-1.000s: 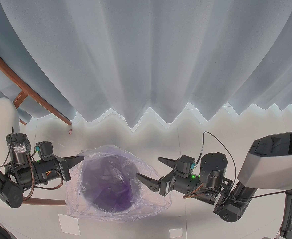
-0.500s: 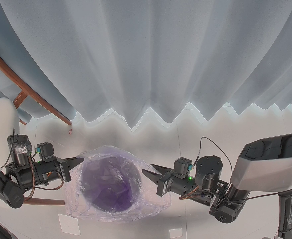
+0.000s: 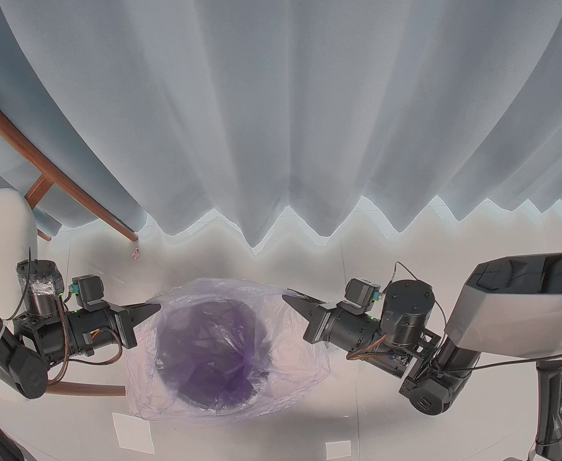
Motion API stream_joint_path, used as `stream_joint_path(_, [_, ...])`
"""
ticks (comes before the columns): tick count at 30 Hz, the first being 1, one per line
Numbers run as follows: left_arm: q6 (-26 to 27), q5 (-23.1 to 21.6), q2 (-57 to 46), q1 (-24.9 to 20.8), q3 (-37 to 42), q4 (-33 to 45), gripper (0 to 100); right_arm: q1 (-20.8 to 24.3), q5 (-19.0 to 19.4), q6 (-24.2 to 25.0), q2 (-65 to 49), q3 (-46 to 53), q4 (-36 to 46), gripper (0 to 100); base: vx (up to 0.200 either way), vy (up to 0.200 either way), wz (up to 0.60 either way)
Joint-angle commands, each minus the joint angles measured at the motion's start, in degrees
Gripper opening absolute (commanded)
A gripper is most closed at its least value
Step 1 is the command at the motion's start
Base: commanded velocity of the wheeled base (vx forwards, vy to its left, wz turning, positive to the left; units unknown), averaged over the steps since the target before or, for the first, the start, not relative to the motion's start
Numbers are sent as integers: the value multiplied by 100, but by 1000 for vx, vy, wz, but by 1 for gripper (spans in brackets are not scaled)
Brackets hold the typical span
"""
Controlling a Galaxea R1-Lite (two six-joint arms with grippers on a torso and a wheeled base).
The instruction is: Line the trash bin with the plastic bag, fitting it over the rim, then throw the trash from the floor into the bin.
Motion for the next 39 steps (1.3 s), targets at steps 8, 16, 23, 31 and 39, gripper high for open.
stream_joint_path(8, [-614, 5, 274, 183, -265, -176, 0, -148, 25, 524, 24, -241, -5, 0, 0, 0, 0])
stream_joint_path(16, [-614, 32, 274, 200, -238, -228, 0, -148, 113, 532, 24, -268, -14, 0, 0, 0, 0])
stream_joint_path(23, [-623, 32, 274, 218, -274, -220, 0, -148, 219, 532, 41, -294, -23, 0, 0, 0, 0])
stream_joint_path(31, [-614, 67, 599, 306, -353, -246, 0, -218, 245, 620, 287, -681, 12, 0, 0, 0, 0])
stream_joint_path(39, [-632, 84, 889, 385, -423, -536, 0, -236, 245, 620, 604, -1111, 56, 0, 0, 0, 0])
